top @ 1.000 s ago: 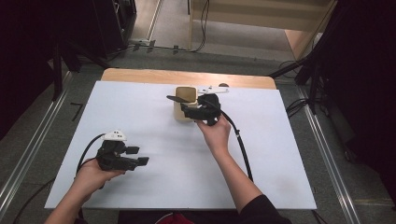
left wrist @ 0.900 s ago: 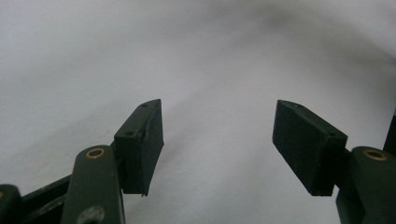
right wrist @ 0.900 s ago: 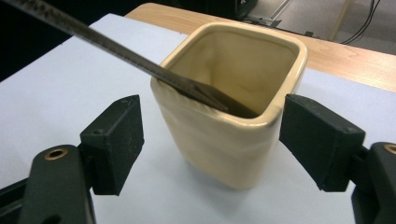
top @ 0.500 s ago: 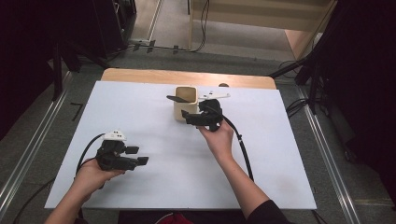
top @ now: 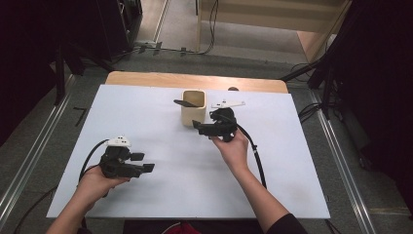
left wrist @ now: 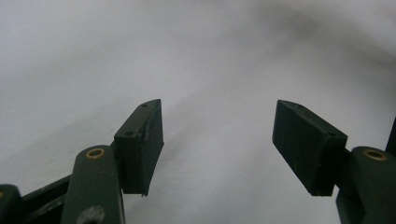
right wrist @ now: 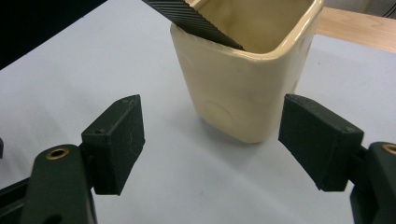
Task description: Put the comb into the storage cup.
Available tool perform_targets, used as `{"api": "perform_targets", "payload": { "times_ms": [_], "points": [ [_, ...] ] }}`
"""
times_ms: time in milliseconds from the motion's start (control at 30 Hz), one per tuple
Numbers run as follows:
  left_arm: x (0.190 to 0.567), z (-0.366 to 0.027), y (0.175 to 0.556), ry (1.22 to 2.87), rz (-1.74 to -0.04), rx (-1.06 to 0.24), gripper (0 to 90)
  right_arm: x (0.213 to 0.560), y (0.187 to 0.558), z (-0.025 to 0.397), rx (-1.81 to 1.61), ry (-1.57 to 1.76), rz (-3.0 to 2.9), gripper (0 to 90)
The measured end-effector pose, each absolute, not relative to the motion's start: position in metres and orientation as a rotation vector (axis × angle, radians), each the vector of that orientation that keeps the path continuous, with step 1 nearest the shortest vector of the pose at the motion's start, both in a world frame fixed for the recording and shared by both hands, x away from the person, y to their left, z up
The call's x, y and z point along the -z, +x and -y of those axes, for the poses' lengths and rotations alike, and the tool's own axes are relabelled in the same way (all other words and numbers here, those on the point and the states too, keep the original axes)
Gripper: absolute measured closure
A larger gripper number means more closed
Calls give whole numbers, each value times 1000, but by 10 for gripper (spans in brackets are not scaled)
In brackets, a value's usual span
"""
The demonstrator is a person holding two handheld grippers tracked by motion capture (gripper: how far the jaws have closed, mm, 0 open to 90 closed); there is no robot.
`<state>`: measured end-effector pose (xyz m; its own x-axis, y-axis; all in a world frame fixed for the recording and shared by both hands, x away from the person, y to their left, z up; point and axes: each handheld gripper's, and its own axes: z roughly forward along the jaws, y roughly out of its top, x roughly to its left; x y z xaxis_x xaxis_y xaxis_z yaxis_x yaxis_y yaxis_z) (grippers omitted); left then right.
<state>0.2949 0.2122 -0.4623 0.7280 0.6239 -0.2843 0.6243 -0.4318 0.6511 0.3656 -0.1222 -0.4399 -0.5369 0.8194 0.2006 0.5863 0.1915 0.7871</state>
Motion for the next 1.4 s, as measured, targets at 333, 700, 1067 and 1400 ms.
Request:
{"api": "perform_targets", "payload": {
  "times_ms": [333, 700, 1067, 1400],
  "points": [
    [462, -212, 295, 2155, -942, -1, 347, 439, 354, 136, -1307, 1314, -2237, 183],
    [462, -213, 296, 2157, -939, 2, 347, 445, 341, 149, -1324, 1300, -2260, 194],
    [462, -212, 297, 2160, -932, 6, 347, 449, 331, 164, -1339, 1248, -2255, 193],
    [462, -211, 297, 2163, -932, 2, 347, 448, 312, 175, -1356, 1177, -2212, 184]
  ]
}}
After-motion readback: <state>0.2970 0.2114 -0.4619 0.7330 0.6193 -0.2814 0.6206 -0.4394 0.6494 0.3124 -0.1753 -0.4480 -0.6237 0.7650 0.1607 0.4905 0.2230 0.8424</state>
